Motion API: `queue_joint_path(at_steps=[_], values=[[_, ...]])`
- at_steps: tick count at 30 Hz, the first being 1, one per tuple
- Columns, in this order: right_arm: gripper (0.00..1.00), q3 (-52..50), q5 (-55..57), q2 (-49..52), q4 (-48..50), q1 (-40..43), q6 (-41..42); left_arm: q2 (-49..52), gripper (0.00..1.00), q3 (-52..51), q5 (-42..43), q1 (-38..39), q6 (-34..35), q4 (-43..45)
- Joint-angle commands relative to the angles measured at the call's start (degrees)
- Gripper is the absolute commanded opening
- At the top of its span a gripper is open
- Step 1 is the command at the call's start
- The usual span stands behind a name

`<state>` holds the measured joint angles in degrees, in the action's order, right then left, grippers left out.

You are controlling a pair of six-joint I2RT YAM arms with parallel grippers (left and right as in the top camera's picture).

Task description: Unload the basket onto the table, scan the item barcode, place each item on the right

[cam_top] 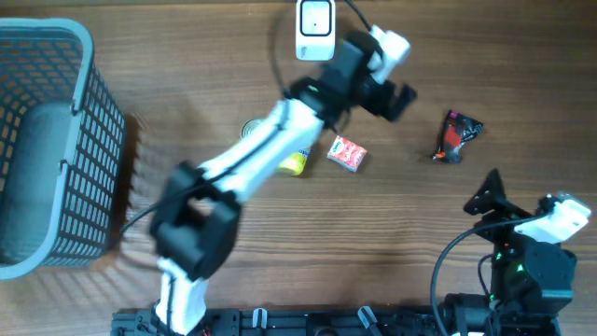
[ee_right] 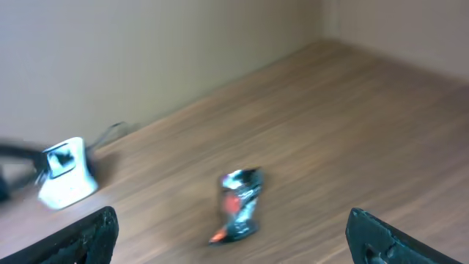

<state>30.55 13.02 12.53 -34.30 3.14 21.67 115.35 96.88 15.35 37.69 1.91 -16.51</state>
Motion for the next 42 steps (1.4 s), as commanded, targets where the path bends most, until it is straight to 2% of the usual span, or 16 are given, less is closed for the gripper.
queue_joint_path(at_steps=[1, 6, 8, 10, 14, 17, 20, 22, 25, 28, 33, 40, 42], values=[[1.0, 0.9, -12.0, 0.1, -1.7, -0.2, 7.2, -12.8, 1.0, 0.9, -4.0, -5.6, -2.8, -5.0], [1.0, 0.7, -13.5, 0.7, -2.1, -0.2, 8.2, -22.6, 1.0, 0.9, -7.8, -17.2, -2.8, -18.8], [1.0, -1.3, -12.5, 5.7, 0.9, -0.2, 8.3, -23.2, 1.0, 0.9, -7.7, -22.8, -2.8, -23.8], [1.0, -2.3, -12.7, 14.5, 5.5, -0.2, 8.3, -23.1, 1.0, 0.3, -7.5, -26.0, -2.8, -26.0], [1.0, 1.2, -14.9, 39.9, 14.3, -0.2, 8.5, -23.1, 1.0, -0.3, -7.6, -27.9, -2.8, -27.9], [1.0, 8.9, -16.1, 58.9, 12.7, 0.3, 9.4, -23.1, 1.0, -0.3, -7.7, -27.9, -2.8, -28.2], [1.0, 16.6, -16.1, 69.0, 8.3, 0.5, 8.4, -23.1, 1.0, -0.3, -7.8, -27.9, -2.8, -28.5], [1.0, 20.5, -14.5, 70.6, 6.5, 0.5, 8.4, -23.1, 1.0, -0.3, -7.8, -27.9, -3.0, -28.6], [0.99, 20.6, -12.0, 69.3, 6.4, 1.7, 9.9, -23.1, 1.0, -0.3, -7.8, -27.9, -3.0, -28.8], [0.89, 20.5, -12.0, 70.1, 5.5, 5.1, 9.2, -22.6, 1.0, -0.3, -7.8, -27.9, -3.0, -29.3], [0.9, 20.5, -12.0, 70.9, 6.4, 9.1, 6.7, -21.9, 1.0, -2.1, -7.8, -27.9, -3.0, -29.1], [0.87, 20.5, -22.4, 75.2, 10.2, 10.0, 3.9, -21.8, 1.0, -4.1, -7.8, -27.9, -3.0, -27.9], [0.8, 20.5, -23.3, 77.2, 11.0, 10.0, 4.0, -21.8, 1.0, -4.1, -7.8, -27.9, -3.0, -27.9]])
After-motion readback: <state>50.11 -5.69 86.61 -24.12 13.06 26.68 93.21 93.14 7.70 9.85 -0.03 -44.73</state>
